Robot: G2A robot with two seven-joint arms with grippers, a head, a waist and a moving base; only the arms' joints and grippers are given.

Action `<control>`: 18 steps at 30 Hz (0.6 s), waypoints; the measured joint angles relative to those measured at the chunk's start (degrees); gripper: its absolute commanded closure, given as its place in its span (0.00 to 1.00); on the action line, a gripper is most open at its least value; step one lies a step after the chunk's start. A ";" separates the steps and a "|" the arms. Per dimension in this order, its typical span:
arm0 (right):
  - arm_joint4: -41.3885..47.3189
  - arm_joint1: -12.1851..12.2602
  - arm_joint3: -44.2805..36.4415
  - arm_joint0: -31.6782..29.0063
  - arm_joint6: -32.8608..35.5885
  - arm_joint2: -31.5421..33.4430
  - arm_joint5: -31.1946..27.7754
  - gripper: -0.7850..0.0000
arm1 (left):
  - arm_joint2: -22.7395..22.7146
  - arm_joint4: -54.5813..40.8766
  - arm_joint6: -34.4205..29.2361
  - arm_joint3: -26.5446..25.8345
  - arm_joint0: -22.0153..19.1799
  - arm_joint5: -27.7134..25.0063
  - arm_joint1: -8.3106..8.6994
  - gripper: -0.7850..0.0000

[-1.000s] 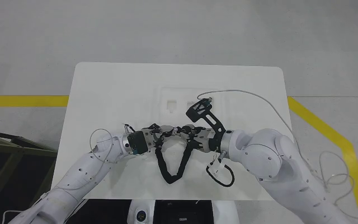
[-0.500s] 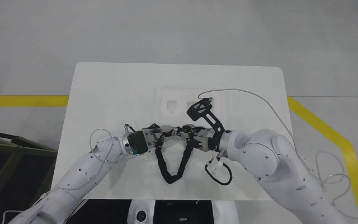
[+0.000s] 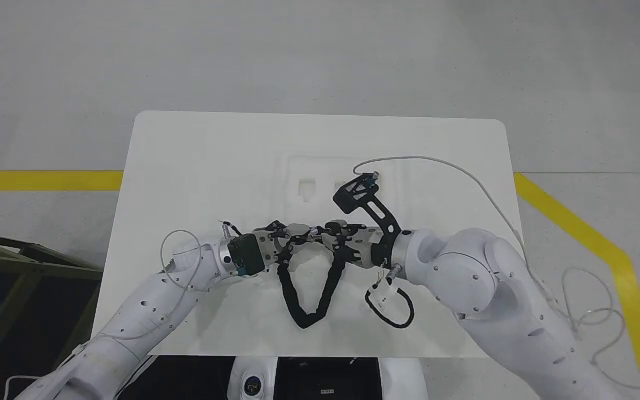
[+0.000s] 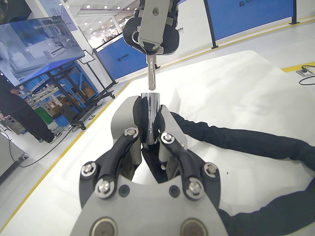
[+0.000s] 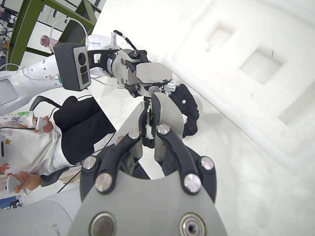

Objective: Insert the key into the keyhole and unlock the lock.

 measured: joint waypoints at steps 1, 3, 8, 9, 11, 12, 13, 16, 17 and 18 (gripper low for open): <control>0.04 -0.04 0.12 0.06 0.01 -0.04 0.01 1.00 | 0.00 0.00 0.00 0.00 0.00 0.00 0.00 1.00; 0.09 -0.10 0.27 0.18 0.02 -0.10 0.01 1.00 | 0.00 0.00 0.00 0.00 0.00 0.00 0.00 1.00; 0.05 -0.27 0.62 0.52 0.17 -0.37 -0.10 1.00 | 0.00 0.00 0.00 0.00 0.00 0.00 0.00 1.00; 0.06 -0.31 0.68 0.58 0.22 -0.41 -0.07 1.00 | 0.00 0.00 0.00 0.00 0.00 0.00 0.00 1.00; 0.12 -0.38 0.80 0.71 0.25 -0.49 -0.01 1.00 | 0.00 0.00 0.00 0.00 0.00 0.00 0.00 1.00; 0.13 -0.41 0.83 0.75 0.25 -0.54 0.01 1.00 | 0.00 0.00 0.00 0.00 0.00 0.00 0.00 1.00; 0.12 -0.45 0.83 0.79 0.26 -0.63 0.04 1.00 | 0.00 0.00 0.00 0.00 0.00 0.00 0.00 1.00; -0.04 -0.55 0.74 0.88 0.29 -0.80 0.08 1.00 | 0.00 0.00 0.00 0.00 0.00 0.00 0.00 1.00; -0.08 -0.57 0.71 0.89 0.28 -0.82 0.09 1.00 | 0.00 0.00 0.00 0.00 0.00 0.00 0.00 1.00; -0.12 -0.59 0.66 0.89 0.29 -0.85 0.09 1.00 | 0.00 0.00 0.00 0.00 0.00 0.00 0.00 1.00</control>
